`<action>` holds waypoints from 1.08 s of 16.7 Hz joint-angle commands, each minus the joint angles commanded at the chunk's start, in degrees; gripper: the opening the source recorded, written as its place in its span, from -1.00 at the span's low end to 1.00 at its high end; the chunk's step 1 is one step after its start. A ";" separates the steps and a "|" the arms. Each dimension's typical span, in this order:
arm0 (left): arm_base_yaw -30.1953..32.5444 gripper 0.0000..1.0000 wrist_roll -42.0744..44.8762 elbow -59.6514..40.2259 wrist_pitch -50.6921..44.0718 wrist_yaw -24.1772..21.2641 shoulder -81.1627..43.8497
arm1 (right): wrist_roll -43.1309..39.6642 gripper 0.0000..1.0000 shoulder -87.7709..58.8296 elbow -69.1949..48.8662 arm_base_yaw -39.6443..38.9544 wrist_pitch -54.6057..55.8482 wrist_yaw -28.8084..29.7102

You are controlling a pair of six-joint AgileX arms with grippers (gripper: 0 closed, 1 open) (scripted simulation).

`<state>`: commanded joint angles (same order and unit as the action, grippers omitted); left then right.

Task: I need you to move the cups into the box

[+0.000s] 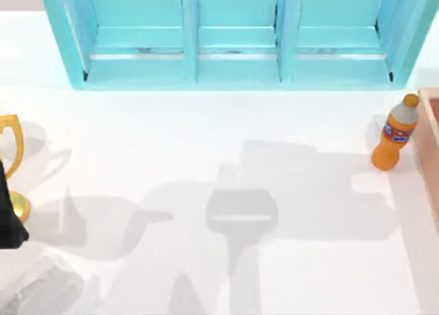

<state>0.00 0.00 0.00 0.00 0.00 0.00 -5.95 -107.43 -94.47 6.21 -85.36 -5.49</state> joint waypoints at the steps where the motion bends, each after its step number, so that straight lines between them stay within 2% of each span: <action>1: 0.00 1.00 0.00 0.00 0.00 0.00 0.00 | -4.19 -1.00 0.38 -0.21 4.27 0.12 0.42; 4: 0.00 1.00 0.00 0.00 0.00 0.00 0.00 | -13.34 -1.00 1.94 -0.79 13.68 2.09 2.22; 7: 0.00 1.00 0.00 0.00 0.00 0.00 0.00 | -17.22 -1.00 2.87 -1.23 17.75 4.10 3.67; 13: 0.00 1.00 0.00 0.00 0.00 0.00 0.00 | -17.17 -1.00 2.66 -0.14 17.64 5.08 3.72; 18: 0.00 1.00 0.00 0.00 0.00 0.00 0.00 | -16.07 -1.00 3.15 9.26 16.66 14.63 3.65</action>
<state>0.00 0.00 0.00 0.00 0.00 0.00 -22.02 -104.28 -85.21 22.87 -70.73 -1.84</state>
